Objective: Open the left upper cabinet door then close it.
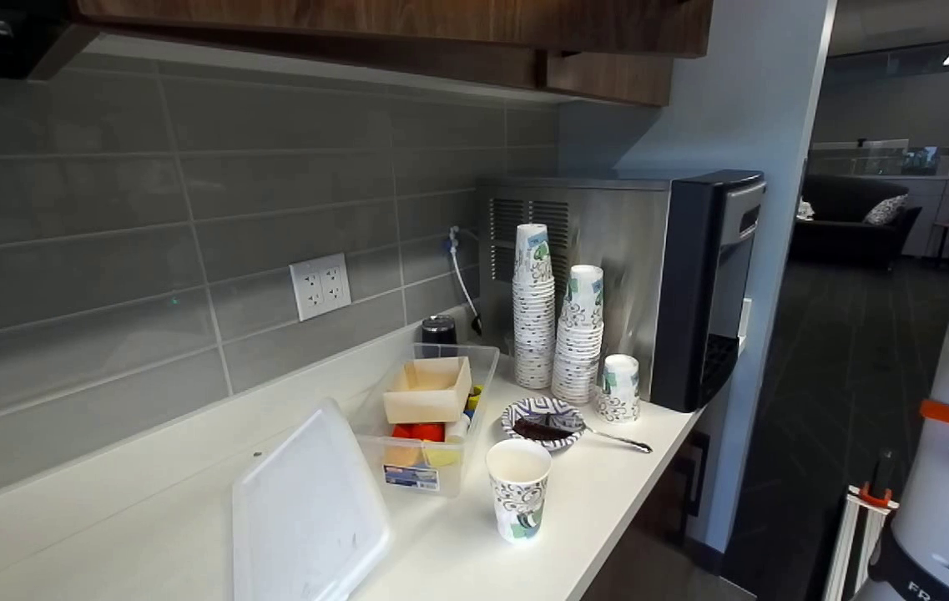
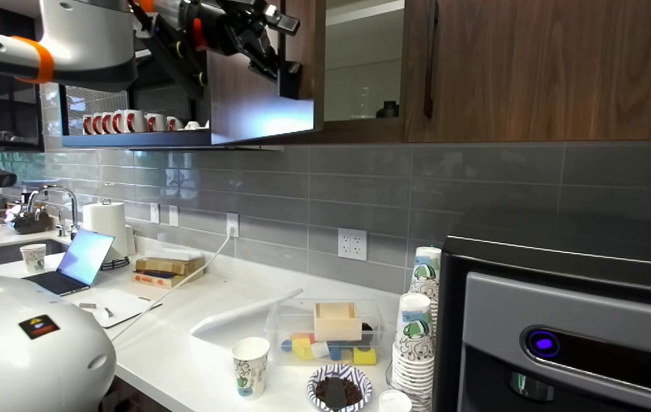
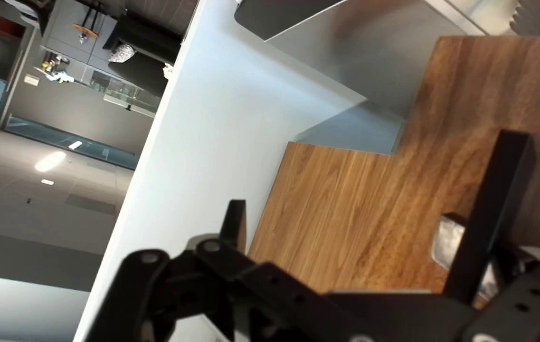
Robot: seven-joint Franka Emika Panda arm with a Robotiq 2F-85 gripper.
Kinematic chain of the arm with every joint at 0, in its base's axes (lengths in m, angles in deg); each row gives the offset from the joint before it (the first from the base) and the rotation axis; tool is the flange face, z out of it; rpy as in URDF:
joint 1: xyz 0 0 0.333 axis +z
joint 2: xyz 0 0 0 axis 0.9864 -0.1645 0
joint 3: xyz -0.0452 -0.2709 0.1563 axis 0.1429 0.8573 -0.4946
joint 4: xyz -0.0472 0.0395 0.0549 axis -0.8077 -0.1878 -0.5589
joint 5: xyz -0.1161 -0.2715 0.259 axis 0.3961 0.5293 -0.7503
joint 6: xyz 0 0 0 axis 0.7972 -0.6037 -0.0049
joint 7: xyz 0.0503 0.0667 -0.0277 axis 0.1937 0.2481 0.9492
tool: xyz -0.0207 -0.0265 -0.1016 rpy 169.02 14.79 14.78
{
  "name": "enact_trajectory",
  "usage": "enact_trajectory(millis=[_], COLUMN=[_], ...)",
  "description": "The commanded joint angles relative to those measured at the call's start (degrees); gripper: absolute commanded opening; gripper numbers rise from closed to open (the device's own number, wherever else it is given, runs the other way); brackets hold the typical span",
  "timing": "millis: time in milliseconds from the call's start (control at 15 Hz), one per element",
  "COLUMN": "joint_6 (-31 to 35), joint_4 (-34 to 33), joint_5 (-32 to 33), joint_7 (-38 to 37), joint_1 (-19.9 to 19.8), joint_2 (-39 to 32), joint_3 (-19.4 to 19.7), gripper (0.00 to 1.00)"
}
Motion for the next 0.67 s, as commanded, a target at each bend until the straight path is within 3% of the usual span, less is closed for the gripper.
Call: enact_trajectory(millis=[0, 600], joint_6=[3.72, 20.29], joint_4=[-2.94, -9.12], joint_5=[5.68, 7.35], joint_7=[2.02, 5.25], joint_1=[-0.56, -0.80], joint_2=[-3.06, -13.30], joint_3=[3.34, 11.51], gripper=[1.00, 1.00])
